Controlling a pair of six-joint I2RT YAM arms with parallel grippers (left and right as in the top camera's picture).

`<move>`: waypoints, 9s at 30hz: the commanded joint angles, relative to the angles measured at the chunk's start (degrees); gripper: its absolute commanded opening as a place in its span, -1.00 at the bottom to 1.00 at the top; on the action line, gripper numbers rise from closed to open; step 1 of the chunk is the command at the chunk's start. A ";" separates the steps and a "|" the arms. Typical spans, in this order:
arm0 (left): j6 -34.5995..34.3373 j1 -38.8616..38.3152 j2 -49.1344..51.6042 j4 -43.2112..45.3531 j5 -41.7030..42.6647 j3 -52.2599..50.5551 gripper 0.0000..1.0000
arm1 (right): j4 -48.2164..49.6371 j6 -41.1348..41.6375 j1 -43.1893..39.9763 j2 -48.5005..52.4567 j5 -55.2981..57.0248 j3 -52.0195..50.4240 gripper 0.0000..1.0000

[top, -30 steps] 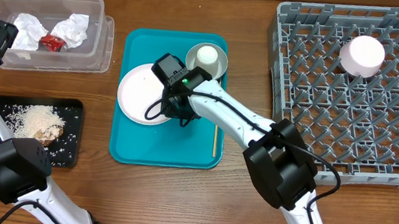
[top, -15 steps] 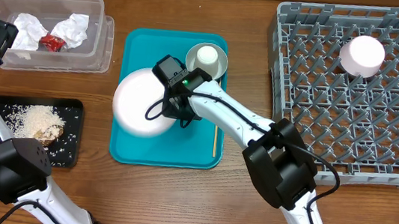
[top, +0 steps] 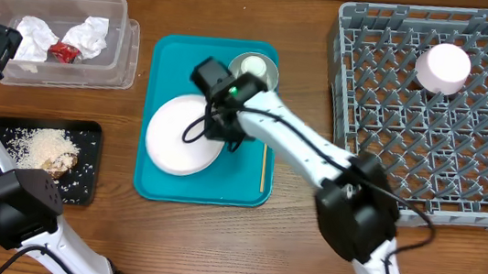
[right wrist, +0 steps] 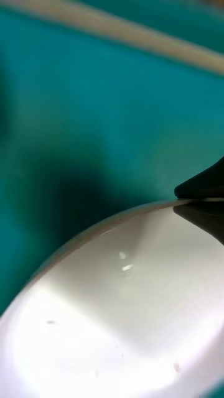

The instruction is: Sort waste into correct bins and load items into the dishwasher

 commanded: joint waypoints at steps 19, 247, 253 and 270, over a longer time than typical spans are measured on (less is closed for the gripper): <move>-0.76 -0.39 0.57 0.07 0.04 -0.02 1.00 | 1.42 -11.30 -32.50 -18.08 47.04 8.83 -0.92; -0.76 -0.39 0.57 0.07 0.02 -0.02 1.00 | 16.55 -26.53 -4.83 7.54 4.92 4.46 -0.87; -0.76 -0.39 0.57 0.07 0.04 -0.02 0.99 | 6.54 -24.63 -4.96 6.47 5.31 16.02 -0.92; -0.76 -0.37 0.57 0.07 0.04 -0.02 1.00 | -29.73 -21.59 -40.26 -8.87 -20.96 40.76 -0.92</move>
